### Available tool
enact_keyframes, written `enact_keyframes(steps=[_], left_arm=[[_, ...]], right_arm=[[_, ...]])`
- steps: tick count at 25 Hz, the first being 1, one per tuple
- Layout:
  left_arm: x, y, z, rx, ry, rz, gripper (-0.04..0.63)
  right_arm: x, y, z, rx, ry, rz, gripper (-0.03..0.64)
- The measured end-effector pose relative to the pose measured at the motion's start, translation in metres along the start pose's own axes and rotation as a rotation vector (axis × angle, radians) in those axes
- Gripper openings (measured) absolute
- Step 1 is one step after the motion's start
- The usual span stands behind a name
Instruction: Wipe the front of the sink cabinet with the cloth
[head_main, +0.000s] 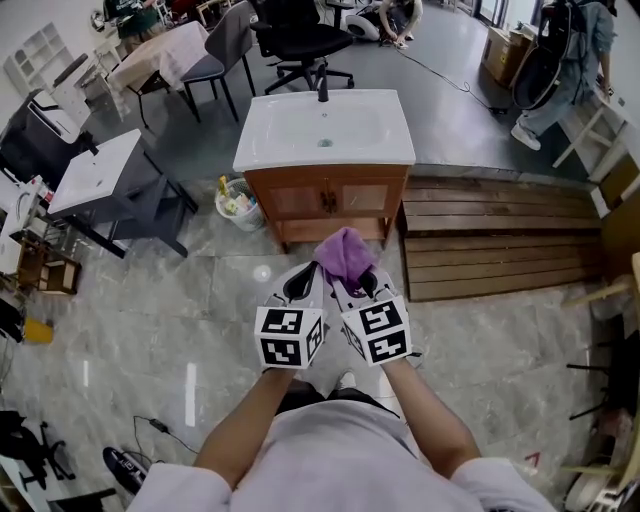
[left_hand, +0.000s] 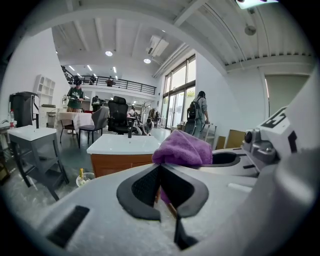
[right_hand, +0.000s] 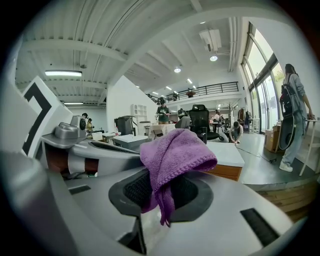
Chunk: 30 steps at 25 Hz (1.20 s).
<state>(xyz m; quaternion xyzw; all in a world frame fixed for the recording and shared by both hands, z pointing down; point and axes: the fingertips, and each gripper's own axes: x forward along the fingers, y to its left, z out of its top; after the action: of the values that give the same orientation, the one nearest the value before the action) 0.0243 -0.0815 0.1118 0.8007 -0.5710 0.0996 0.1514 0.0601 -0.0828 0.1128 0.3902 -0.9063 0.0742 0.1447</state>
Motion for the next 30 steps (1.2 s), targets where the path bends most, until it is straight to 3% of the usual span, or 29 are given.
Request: enact_keyframes(steps=[12,30], left_arm=[[0.026,0.056,0.003,-0.037,-0.013,0.033,0.006],[0.107,0.213,0.014,-0.047,-0.003,0.030,0.006]], right_arm=[[0.061,-0.004,0.011,-0.044,0.016,0.022,0.077],[0.236,0.004,0.032,-0.063,0.039,0.025,0.077]])
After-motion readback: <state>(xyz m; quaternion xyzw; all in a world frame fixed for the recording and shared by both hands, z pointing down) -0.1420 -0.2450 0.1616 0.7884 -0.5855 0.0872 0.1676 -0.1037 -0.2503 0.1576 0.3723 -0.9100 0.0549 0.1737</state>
